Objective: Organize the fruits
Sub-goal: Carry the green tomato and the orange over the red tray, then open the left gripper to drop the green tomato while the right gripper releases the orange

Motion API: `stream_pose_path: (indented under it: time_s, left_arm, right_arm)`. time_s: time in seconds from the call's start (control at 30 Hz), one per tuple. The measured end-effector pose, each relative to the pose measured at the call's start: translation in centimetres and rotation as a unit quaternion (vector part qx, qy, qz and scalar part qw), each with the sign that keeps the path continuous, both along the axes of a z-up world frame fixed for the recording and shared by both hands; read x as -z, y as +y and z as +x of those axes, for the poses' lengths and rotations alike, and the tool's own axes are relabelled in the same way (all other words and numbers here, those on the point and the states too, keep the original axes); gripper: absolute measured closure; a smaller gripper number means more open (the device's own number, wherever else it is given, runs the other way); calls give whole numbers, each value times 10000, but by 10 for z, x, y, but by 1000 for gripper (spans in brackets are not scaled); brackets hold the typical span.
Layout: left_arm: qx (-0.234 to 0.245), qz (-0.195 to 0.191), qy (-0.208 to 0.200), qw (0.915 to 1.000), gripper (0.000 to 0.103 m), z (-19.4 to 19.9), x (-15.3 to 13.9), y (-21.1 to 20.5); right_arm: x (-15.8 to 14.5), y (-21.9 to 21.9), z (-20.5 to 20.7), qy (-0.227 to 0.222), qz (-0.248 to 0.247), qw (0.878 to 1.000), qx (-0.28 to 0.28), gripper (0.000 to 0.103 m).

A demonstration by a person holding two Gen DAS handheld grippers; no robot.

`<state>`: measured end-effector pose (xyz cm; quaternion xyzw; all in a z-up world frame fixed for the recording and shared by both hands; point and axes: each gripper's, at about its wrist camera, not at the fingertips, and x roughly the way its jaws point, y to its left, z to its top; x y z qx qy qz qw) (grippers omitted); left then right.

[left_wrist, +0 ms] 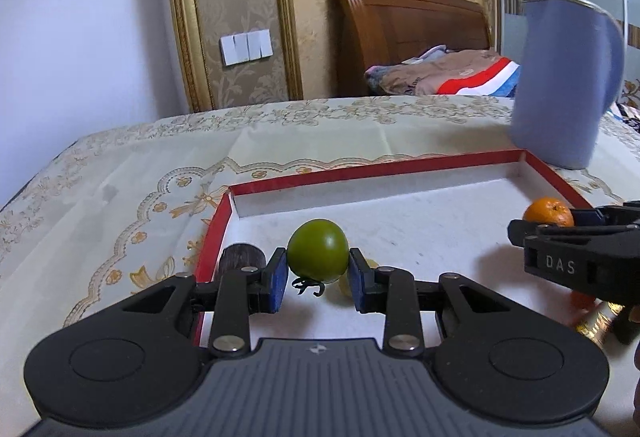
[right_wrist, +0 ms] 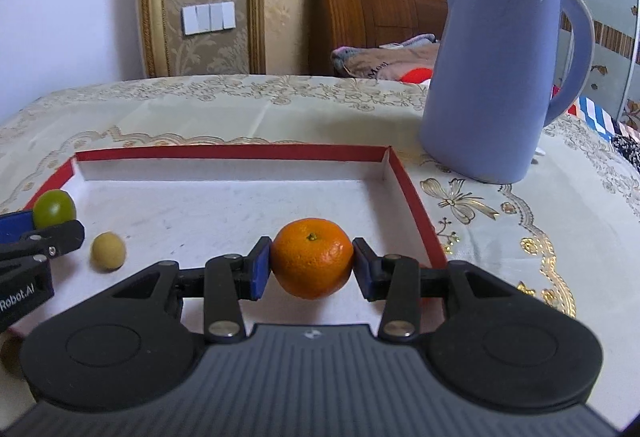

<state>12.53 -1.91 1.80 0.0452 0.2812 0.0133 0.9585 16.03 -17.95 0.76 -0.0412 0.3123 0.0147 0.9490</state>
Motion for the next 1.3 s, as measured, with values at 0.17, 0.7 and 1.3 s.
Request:
stream_pose_path:
  time_s: [0.17,0.7,1.3]
  left_arm:
    - [-131,52,110,9998,72,19,6,1]
    - [-263,25,265,9993,72,33,18,3]
    - [-109,-90,-73,9999,40,21,15,0]
  right_arm:
    - [5,1,19,142,52,9999,69,62]
    - [11,1,33,207,207,9995,117,61]
    - [5,-2,22,-115,243,9994,228,14]
